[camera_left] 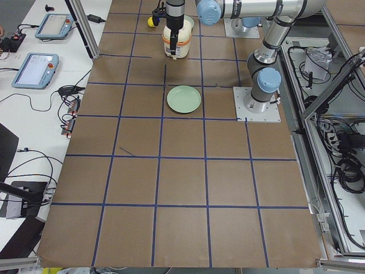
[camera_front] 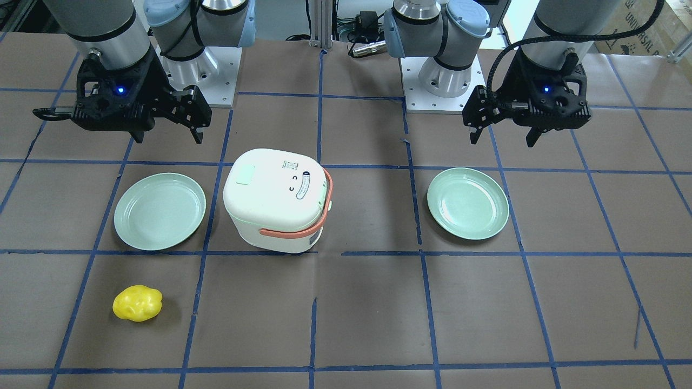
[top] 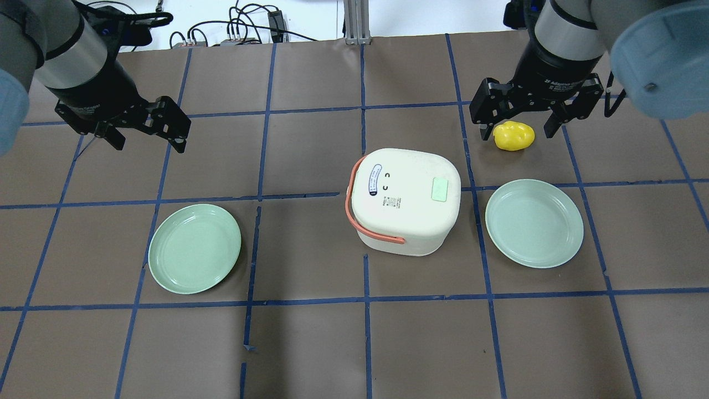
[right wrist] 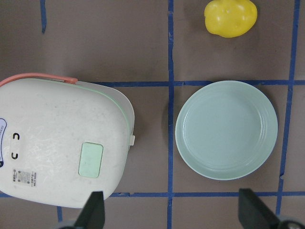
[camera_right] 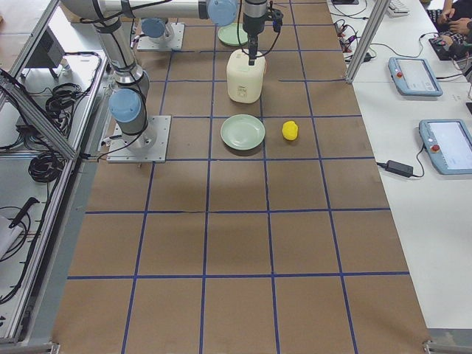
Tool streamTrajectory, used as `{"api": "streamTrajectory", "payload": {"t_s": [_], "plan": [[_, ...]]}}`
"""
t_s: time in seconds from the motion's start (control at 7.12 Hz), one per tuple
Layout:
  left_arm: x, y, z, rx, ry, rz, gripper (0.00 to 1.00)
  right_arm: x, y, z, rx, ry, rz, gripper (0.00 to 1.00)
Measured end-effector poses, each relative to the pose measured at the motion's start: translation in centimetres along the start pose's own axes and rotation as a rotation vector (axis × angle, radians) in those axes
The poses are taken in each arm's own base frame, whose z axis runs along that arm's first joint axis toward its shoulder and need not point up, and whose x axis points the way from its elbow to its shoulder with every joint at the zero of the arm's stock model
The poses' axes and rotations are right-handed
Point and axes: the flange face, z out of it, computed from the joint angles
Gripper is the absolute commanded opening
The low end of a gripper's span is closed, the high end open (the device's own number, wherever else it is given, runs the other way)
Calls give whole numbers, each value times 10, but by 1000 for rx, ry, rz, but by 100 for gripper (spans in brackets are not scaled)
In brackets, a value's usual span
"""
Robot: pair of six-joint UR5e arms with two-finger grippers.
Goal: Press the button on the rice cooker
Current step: 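Move the right gripper over the rice cooker's lid button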
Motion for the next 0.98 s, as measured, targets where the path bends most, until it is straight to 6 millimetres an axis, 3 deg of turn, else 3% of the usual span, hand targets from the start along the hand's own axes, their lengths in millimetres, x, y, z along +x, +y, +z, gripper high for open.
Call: {"api": "streamTrajectory", "payload": {"t_s": [0.14, 0.42, 0.56, 0.7, 0.98], "plan": [[0, 0, 0, 0, 0, 0, 100, -7, 3, 3, -6, -1, 1, 96], [0, 0, 0, 0, 0, 0, 100, -35, 10, 13, 10, -7, 15, 36], [0, 0, 0, 0, 0, 0, 100, -52, 9, 19, 27, -39, 18, 19], [0, 0, 0, 0, 0, 0, 100, -66, 7, 27, 18, -82, 19, 14], [0, 0, 0, 0, 0, 0, 100, -79, -5, 59, -22, -108, 2, 14]]}}
